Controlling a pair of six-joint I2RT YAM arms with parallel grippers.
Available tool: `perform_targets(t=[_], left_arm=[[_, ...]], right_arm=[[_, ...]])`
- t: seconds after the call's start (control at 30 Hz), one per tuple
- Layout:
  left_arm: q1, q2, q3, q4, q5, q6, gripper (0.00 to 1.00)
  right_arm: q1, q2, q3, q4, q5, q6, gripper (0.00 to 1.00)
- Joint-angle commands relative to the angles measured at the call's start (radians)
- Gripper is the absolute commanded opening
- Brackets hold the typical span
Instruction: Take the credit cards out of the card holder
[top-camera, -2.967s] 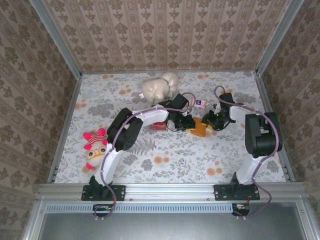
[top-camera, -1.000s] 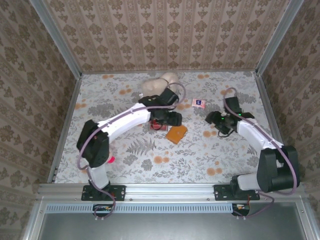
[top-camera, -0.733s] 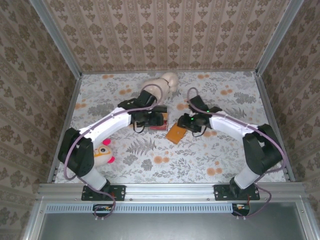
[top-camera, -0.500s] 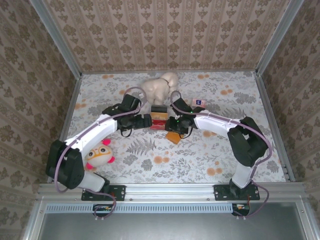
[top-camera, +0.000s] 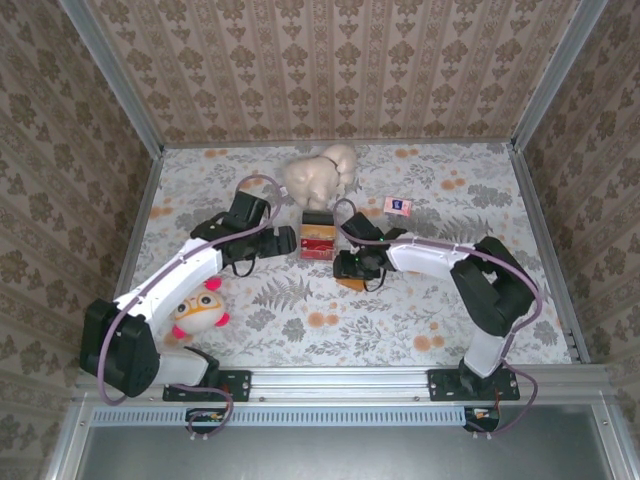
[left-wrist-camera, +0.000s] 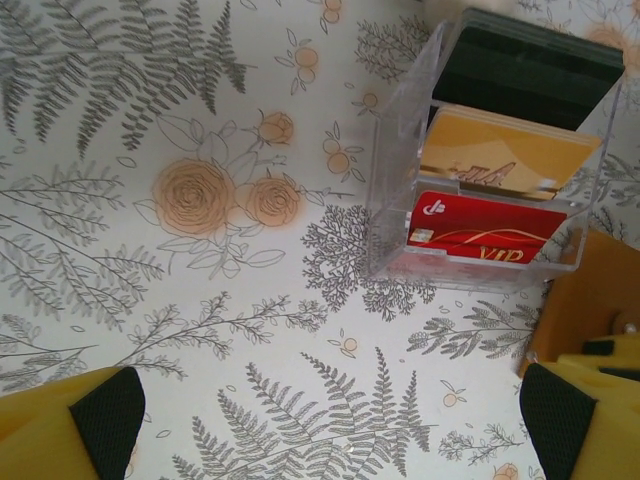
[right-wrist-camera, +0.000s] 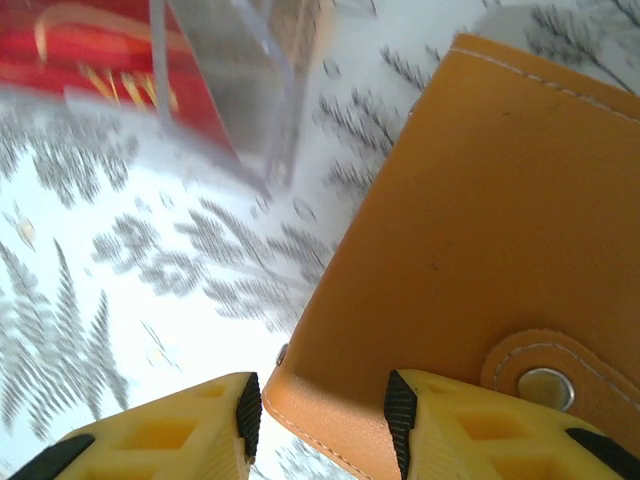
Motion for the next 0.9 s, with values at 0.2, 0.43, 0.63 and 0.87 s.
perform_targets(t=[0.2, 0.43, 0.63, 0.87], left_arm=[[-0.043, -0.050, -0.128, 0.208, 0.159, -0.119, 0.99], [-0.099, -0.004, -0.169, 0.355, 0.287, -0.233, 0.98], [-0.148, 0.070, -0.150, 0.391, 0.314, -0.284, 0.91], [-0.181, 0.185, -0.082, 0.370, 0.320, -0.274, 0.78]], right_arm=[[-0.028, -0.221, -0.091, -0.121, 0.137, 0.020, 0.56], [-0.169, -0.154, -0.116, -0.124, 0.108, 0.113, 0.59], [-0.182, -0.093, -0.059, -0.151, 0.083, 0.046, 0.56], [-0.181, -0.025, -0.032, -0.161, 0.006, 0.001, 0.50]])
